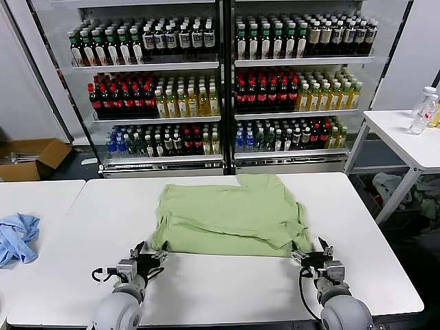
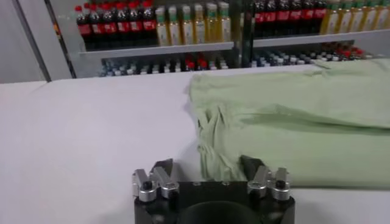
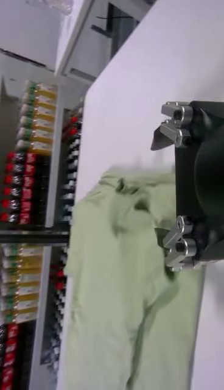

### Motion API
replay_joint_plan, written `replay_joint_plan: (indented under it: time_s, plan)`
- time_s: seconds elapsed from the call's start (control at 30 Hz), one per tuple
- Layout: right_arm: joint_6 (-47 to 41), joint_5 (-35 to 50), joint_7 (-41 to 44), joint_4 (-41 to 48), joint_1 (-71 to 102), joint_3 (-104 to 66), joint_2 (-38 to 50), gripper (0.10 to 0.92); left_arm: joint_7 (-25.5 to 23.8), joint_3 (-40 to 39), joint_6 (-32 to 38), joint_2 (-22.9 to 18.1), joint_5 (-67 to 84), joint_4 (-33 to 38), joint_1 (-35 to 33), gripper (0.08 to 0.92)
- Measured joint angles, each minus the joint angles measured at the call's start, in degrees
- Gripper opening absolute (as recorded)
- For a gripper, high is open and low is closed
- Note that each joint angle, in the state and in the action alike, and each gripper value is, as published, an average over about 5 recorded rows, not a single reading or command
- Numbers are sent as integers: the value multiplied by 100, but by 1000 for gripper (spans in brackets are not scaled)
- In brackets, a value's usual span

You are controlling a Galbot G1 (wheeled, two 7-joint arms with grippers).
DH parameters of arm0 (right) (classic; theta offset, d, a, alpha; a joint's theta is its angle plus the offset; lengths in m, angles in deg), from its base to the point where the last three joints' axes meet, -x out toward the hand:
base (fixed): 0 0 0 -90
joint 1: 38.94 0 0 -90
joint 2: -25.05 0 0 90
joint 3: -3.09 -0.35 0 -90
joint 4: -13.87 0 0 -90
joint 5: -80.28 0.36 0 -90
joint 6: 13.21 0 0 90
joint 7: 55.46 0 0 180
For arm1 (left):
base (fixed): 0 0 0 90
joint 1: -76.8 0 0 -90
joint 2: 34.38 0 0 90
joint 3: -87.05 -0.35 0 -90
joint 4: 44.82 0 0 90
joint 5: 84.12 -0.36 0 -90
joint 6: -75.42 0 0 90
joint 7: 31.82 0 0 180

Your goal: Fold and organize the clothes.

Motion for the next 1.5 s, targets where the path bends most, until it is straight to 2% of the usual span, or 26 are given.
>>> replay_joint_plan:
  time_s: [0.27,0.5,0.63,0.8,0.9,1.17,1.33,1.5]
  plan:
    - [-4,188,156,-70,160,-78,117,369,-71,24,-51,62,262,-2,-50,304]
    - [118,201,293,-470,754,-329,254,182,-125,43,-53,106,444,373,-358,112]
    - [219,116,380,-864,1335,-572,301,133,-129,85,-60,103,457,779,-716,86]
    - [329,-121,453,-1425,2181,-928,302,135,-95,132,-46,74,334,1477,-1401,93]
    - [345,-240,441,-1734,2519,-1116,298,172,-63,127,-28,42,188,1946,-1937,142]
    - [408,-193,272,-2300,2631,-1453,431,398,-63,275,-10,93,-162,3038,-3005,365]
    - [318,98,108,-2265,2112,-1434,585,545,-71,537,73,234,-67,3388,-3106,504]
    - [79,433,-65,-1770,1148,-1143,643,675,-27,673,152,434,201,3239,-2669,642]
